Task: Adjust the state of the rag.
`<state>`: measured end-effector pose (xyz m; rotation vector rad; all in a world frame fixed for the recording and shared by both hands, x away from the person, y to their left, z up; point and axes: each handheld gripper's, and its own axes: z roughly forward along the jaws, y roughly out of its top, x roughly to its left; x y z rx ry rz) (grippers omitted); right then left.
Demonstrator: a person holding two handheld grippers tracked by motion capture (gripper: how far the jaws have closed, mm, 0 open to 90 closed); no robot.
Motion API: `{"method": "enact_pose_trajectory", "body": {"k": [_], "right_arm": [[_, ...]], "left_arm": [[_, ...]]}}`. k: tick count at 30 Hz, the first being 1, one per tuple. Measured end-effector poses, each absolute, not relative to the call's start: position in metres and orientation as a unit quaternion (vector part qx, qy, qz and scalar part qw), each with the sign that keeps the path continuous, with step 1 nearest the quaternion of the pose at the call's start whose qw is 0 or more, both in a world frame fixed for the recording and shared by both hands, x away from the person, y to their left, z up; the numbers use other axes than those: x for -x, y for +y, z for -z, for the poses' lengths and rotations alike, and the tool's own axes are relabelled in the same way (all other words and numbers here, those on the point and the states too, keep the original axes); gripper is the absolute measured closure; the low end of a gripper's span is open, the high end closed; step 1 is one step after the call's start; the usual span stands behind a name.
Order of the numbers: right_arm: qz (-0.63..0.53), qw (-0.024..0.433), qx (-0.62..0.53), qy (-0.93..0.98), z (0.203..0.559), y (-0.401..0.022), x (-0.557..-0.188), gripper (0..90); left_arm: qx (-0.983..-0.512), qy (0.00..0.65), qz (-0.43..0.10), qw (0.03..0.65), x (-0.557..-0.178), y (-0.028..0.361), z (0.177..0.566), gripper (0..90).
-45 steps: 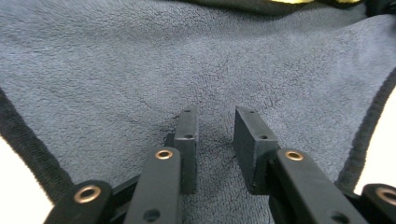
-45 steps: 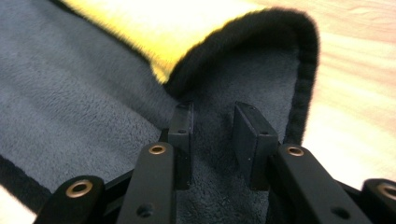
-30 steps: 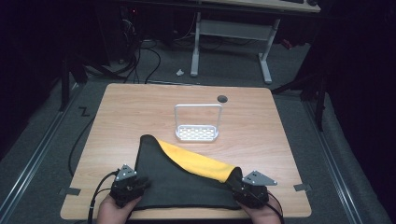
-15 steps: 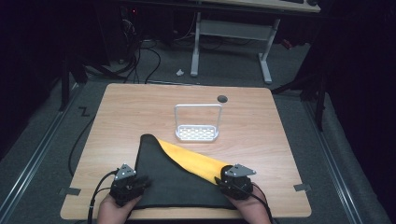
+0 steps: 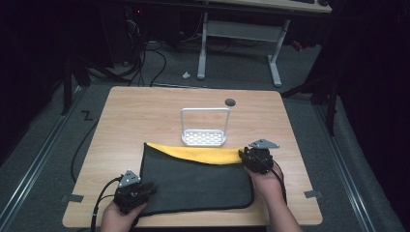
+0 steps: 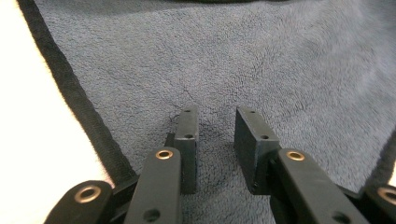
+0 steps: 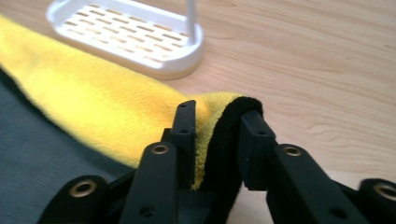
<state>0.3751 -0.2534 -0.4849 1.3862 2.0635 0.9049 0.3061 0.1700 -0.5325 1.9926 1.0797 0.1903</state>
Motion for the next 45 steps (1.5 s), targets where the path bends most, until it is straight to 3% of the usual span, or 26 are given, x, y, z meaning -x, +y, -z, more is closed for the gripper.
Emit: {"method": "enact_pose_trajectory", "body": {"k": [4,9,13,16,21,28,31,33,38,45], "right_arm": [[-0.338,0.265,-0.501,0.751,0.473,-0.254,-0.374,61.1],[-0.356,0.274,-0.499,0.741,0.458,-0.263,-0.362,60.1],[-0.355,0.266,-0.492,0.749,0.468,-0.265,-0.342,60.3],[-0.347,0.245,-0.492,0.760,0.489,-0.265,-0.327,62.8],[-0.315,0.215,-0.491,0.783,0.524,-0.256,-0.315,66.3],[-0.310,0.205,-0.489,0.789,0.521,-0.263,-0.267,71.6],[-0.323,0.217,-0.476,0.789,0.512,-0.258,-0.252,81.3],[-0.330,0.226,-0.456,0.795,0.506,-0.248,-0.252,90.0],[-0.310,0.221,-0.437,0.815,0.514,-0.224,-0.280,90.0],[-0.298,0.240,-0.465,0.799,0.512,-0.229,-0.340,90.0]], "left_arm": [[-0.795,0.430,-0.077,0.421,-0.306,0.170,0.533,71.0],[-0.798,0.430,-0.077,0.415,-0.307,0.168,0.531,70.8],[-0.798,0.427,-0.089,0.416,-0.310,0.164,0.524,66.4],[-0.790,0.424,-0.084,0.434,-0.323,0.154,0.516,64.4],[-0.809,0.423,-0.093,0.397,-0.341,0.137,0.526,65.4],[-0.832,0.386,-0.087,0.389,-0.314,0.133,0.526,65.4],[-0.828,0.384,-0.081,0.400,-0.304,0.135,0.528,64.7],[-0.826,0.385,-0.078,0.405,-0.305,0.136,0.529,64.7],[-0.819,0.388,-0.073,0.416,-0.310,0.138,0.531,64.9],[-0.819,0.384,-0.075,0.420,-0.311,0.140,0.532,65.0]]}}
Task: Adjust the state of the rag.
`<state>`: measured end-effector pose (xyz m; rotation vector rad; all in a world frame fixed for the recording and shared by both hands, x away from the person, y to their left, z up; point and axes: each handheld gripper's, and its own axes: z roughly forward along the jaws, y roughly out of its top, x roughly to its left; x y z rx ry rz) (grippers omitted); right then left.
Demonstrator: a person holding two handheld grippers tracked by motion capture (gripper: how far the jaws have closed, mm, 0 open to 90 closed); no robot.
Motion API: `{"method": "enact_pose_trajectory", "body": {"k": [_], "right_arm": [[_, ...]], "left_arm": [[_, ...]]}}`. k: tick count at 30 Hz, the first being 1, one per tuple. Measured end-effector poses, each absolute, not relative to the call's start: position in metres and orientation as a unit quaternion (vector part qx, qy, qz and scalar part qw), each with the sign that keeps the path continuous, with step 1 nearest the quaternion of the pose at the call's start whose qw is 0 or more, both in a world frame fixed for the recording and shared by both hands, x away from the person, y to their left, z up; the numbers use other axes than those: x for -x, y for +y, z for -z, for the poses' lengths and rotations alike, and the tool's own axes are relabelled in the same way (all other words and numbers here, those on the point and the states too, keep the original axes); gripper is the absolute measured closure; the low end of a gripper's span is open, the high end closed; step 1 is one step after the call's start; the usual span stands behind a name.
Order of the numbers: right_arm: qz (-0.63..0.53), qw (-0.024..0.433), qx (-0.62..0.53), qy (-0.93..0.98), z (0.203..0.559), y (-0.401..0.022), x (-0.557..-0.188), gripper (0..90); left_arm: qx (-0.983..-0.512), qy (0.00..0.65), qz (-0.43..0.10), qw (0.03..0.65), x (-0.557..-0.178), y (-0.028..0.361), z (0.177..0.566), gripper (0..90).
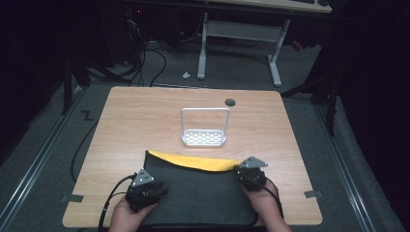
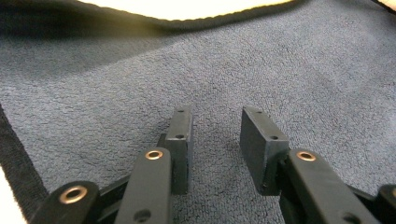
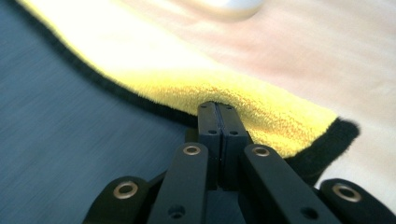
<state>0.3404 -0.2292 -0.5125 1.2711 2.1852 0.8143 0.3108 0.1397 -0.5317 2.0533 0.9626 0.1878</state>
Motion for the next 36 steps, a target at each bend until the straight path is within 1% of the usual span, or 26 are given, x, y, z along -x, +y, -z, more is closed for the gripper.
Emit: {"method": "enact_pose_trajectory", "body": {"k": [5,7,9,11,16,20,23,25,28,30,36], "right_arm": [[-0.281,0.250,-0.493,0.784,0.512,-0.235,-0.389,90.0],[-0.280,0.255,-0.502,0.778,0.511,-0.239,-0.401,90.0],[-0.282,0.258,-0.508,0.772,0.507,-0.243,-0.405,90.0],[-0.294,0.260,-0.506,0.768,0.502,-0.245,-0.401,90.0],[-0.324,0.262,-0.479,0.772,0.494,-0.242,-0.365,89.3],[-0.334,0.248,-0.460,0.784,0.501,-0.234,-0.338,87.4],[-0.325,0.229,-0.457,0.796,0.512,-0.231,-0.329,86.2],[-0.311,0.225,-0.459,0.802,0.518,-0.232,-0.329,85.5],[-0.307,0.218,-0.468,0.799,0.523,-0.240,-0.329,85.4],[-0.299,0.224,-0.473,0.798,0.522,-0.246,-0.328,85.5],[-0.289,0.237,-0.497,0.783,0.522,-0.275,-0.315,85.4]], "left_arm": [[-0.821,0.382,-0.068,0.420,-0.312,0.140,0.532,64.8],[-0.819,0.383,-0.066,0.422,-0.312,0.140,0.532,64.6],[-0.820,0.383,-0.066,0.421,-0.312,0.140,0.532,64.5],[-0.821,0.383,-0.065,0.419,-0.313,0.140,0.530,64.1],[-0.814,0.390,-0.080,0.423,-0.327,0.139,0.524,62.5],[-0.812,0.397,-0.093,0.419,-0.337,0.139,0.523,61.9],[-0.814,0.400,-0.091,0.410,-0.338,0.138,0.528,62.0],[-0.818,0.395,-0.094,0.408,-0.336,0.136,0.530,61.9],[-0.817,0.394,-0.084,0.413,-0.334,0.134,0.531,61.9],[-0.815,0.392,-0.075,0.419,-0.332,0.130,0.531,62.0],[-0.821,0.364,-0.036,0.439,-0.320,0.101,0.533,61.8]]}}
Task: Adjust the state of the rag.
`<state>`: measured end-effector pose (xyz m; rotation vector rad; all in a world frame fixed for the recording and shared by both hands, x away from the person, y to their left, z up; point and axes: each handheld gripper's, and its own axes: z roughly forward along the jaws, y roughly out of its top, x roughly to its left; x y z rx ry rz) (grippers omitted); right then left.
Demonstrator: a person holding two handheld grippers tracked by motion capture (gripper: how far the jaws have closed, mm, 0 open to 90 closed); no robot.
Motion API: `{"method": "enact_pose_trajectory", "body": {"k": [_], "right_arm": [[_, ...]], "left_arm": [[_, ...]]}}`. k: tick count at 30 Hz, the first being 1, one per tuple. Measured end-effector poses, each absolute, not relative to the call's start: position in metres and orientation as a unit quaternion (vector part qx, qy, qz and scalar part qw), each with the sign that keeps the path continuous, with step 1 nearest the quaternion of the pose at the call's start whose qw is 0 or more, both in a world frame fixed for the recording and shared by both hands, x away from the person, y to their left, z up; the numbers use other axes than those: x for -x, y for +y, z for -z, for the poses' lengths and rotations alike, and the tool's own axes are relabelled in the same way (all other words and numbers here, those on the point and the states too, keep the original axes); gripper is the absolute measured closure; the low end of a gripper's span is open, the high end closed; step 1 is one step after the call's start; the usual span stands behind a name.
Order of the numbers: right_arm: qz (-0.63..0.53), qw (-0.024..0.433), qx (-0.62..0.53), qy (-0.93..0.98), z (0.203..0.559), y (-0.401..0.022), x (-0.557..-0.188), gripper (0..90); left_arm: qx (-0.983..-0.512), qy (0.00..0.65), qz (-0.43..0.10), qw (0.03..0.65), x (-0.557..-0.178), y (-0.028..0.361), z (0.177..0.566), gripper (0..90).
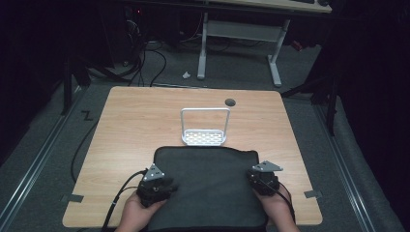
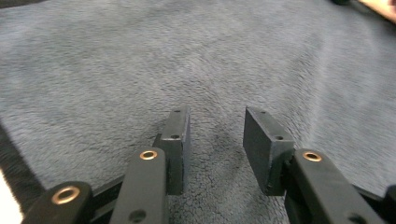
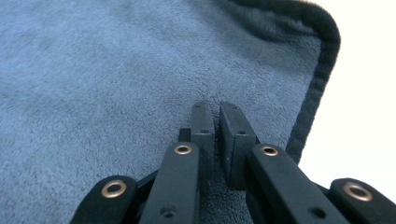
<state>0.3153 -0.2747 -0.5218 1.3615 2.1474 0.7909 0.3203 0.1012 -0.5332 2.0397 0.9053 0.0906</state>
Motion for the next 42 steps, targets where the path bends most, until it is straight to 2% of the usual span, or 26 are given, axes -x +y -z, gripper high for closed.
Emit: {"method": "enact_pose_trajectory", "body": {"k": [5,12,18,21,23,25,30,34,37,39,42], "right_arm": [[-0.294,0.237,-0.509,0.774,0.522,-0.288,-0.310,83.5],[-0.336,0.255,-0.499,0.757,0.508,-0.285,-0.300,77.6],[-0.333,0.253,-0.485,0.768,0.512,-0.276,-0.297,68.5],[-0.335,0.250,-0.482,0.770,0.513,-0.271,-0.297,64.5],[-0.338,0.250,-0.478,0.771,0.511,-0.268,-0.296,63.2],[-0.343,0.250,-0.476,0.771,0.509,-0.265,-0.294,60.6],[-0.347,0.253,-0.468,0.772,0.507,-0.261,-0.289,58.0],[-0.349,0.253,-0.471,0.770,0.507,-0.262,-0.289,57.7],[-0.349,0.249,-0.475,0.769,0.509,-0.263,-0.290,57.7],[-0.348,0.246,-0.479,0.768,0.509,-0.263,-0.290,57.7],[-0.348,0.244,-0.478,0.769,0.510,-0.262,-0.290,57.6]], "left_arm": [[-0.827,0.355,-0.040,0.434,-0.320,0.094,0.531,61.8],[-0.805,0.405,-0.115,0.418,-0.362,0.121,0.525,51.9],[-0.788,0.441,-0.116,0.414,-0.398,0.131,0.529,44.3],[-0.790,0.447,-0.109,0.405,-0.408,0.125,0.531,40.7],[-0.794,0.445,-0.122,0.397,-0.411,0.119,0.531,39.5],[-0.792,0.453,-0.139,0.386,-0.413,0.116,0.531,42.0],[-0.788,0.466,-0.141,0.378,-0.415,0.119,0.529,50.3],[-0.779,0.474,-0.138,0.386,-0.418,0.127,0.528,44.2],[-0.785,0.461,-0.131,0.393,-0.418,0.124,0.531,45.5],[-0.790,0.448,-0.133,0.396,-0.416,0.120,0.532,49.7],[-0.798,0.436,-0.148,0.390,-0.413,0.115,0.532,63.1]]}}
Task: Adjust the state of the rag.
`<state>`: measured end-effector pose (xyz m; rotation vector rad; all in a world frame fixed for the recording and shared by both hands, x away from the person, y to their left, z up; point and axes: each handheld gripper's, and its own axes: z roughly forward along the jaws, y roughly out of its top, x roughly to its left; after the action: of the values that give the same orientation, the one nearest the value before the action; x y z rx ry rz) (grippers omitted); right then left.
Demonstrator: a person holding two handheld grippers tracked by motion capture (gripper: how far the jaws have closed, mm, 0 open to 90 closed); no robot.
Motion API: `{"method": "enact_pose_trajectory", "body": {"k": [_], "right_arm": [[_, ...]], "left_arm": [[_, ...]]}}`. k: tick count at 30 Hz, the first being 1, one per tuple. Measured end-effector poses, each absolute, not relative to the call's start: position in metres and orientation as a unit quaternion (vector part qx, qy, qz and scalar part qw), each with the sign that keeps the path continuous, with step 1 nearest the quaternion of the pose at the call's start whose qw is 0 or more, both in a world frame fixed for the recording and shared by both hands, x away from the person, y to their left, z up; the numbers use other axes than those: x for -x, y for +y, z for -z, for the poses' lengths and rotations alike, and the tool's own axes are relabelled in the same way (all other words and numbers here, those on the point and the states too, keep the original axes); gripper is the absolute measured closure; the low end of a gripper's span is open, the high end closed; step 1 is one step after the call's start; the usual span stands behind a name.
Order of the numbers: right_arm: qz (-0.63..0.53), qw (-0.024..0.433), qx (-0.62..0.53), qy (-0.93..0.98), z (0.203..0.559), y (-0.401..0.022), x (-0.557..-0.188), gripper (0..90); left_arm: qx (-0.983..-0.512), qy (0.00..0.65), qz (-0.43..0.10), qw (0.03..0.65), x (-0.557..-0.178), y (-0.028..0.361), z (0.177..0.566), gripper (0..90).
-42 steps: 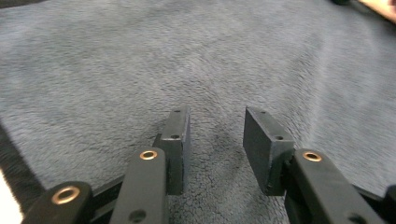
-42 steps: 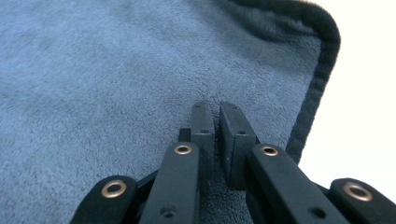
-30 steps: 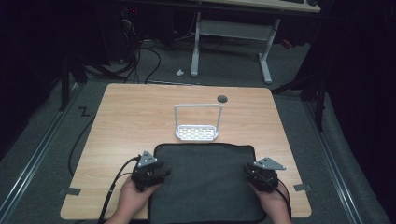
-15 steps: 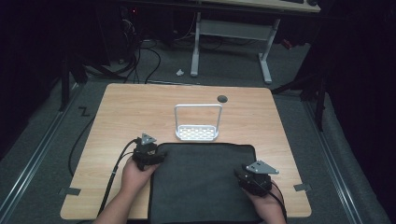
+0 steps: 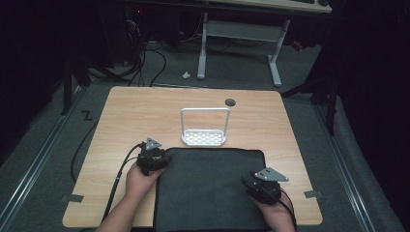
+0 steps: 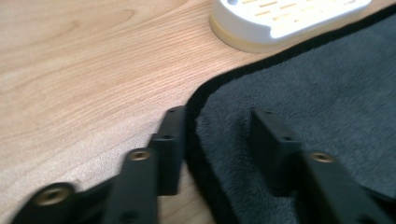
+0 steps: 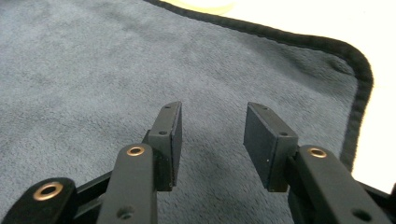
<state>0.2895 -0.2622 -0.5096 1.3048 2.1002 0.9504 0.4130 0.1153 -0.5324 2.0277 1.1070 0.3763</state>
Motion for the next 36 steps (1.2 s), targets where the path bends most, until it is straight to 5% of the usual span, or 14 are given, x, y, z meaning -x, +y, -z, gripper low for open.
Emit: {"method": "enact_pose_trajectory", "body": {"k": [4,7,36], "right_arm": [[-0.352,0.247,-0.469,0.771,0.507,-0.258,-0.287,57.4],[-0.362,0.248,-0.460,0.772,0.503,-0.251,-0.284,56.8],[-0.359,0.142,-0.286,0.877,0.523,-0.038,-0.267,49.5]], "left_arm": [[-0.797,0.435,-0.132,0.398,-0.414,0.117,0.533,79.6],[-0.791,0.438,-0.124,0.409,-0.414,0.119,0.535,83.1],[-0.766,0.461,-0.071,0.441,-0.417,0.131,0.537,82.1]]}}
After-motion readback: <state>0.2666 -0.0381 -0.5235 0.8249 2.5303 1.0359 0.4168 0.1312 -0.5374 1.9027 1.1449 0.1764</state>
